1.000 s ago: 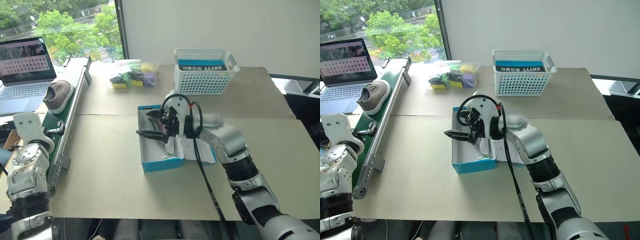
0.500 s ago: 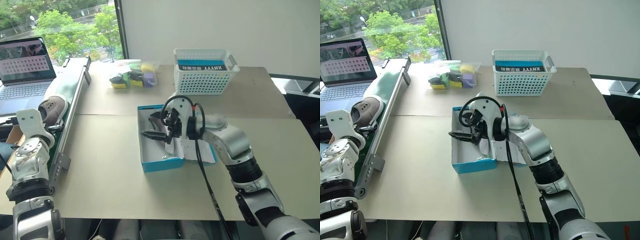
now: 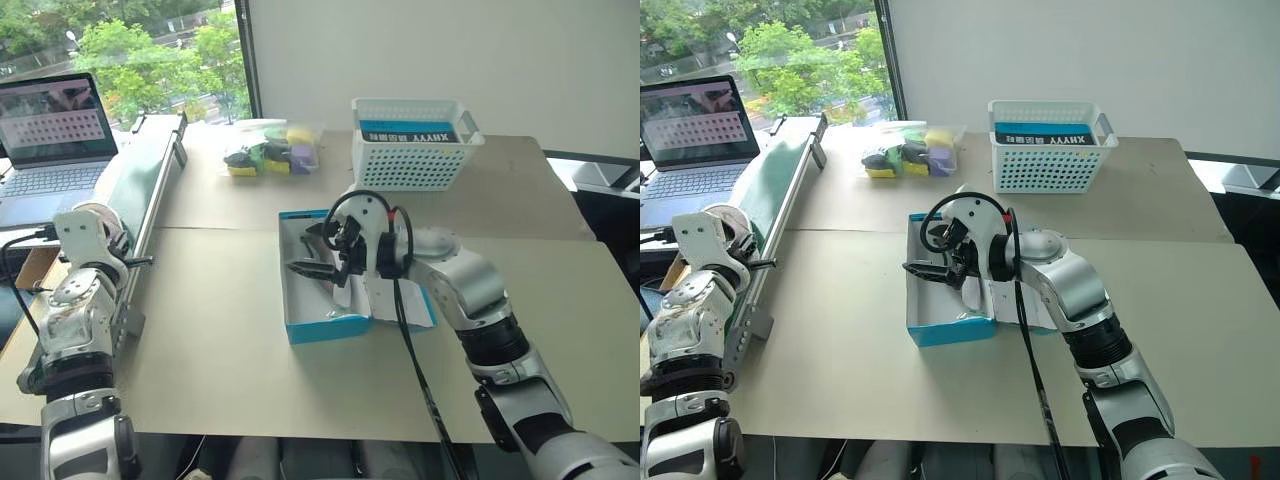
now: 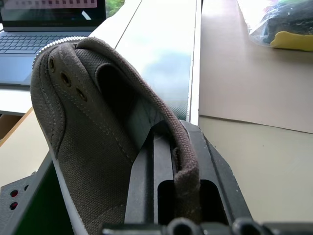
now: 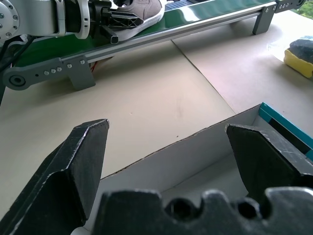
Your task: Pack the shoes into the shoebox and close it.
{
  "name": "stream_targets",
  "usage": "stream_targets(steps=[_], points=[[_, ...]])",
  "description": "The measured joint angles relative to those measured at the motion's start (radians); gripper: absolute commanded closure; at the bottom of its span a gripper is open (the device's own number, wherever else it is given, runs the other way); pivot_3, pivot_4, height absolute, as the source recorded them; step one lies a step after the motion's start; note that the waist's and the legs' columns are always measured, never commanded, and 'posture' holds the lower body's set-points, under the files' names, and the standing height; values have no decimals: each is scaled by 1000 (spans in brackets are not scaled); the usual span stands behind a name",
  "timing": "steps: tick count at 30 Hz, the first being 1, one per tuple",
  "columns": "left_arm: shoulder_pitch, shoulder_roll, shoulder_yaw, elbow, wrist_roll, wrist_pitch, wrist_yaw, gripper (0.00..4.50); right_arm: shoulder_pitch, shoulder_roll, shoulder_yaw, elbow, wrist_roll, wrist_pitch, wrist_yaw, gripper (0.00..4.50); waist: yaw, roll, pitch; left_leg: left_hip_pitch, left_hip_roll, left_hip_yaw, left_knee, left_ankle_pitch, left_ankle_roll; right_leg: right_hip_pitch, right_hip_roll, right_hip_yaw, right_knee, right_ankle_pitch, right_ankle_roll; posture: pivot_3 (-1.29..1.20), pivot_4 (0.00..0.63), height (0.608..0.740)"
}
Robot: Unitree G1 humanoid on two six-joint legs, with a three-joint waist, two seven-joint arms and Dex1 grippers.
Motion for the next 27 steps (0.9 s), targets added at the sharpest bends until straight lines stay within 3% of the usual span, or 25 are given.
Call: stream_targets(steps=[8,12,18,21,27], points=[[-12,-44,-58,-209,-45,71,-18,4464,0,5,-10,0,8,19,-18,0,-5,0,0,0,0,0,0,0,0,0,0,0,0,0,0,0,150,740],[-44,-80,-133,-363,-83,121,-50,4464,-35,70,-128,19,88,101,-79,0,-4,0,0,-1,0,0,0,0,0,0,0,0,0,0,0,0,150,740],[-66,-161,-261,-527,-121,224,-57,4464,-203,191,-448,190,246,208,-300,0,-7,0,0,0,0,0,0,0,0,0,0,1,1,0,0,0,150,740],[-100,-217,-304,-573,-144,267,-40,4464,-325,229,-665,376,340,227,-495,0,-5,0,0,-1,0,1,0,0,0,0,0,1,1,0,0,0,150,740],[-182,-309,-380,-610,-154,298,-26,4464,-365,215,-868,597,439,263,-661,0,-2,0,0,-3,0,2,0,0,0,-1,0,1,1,0,0,0,150,740]])
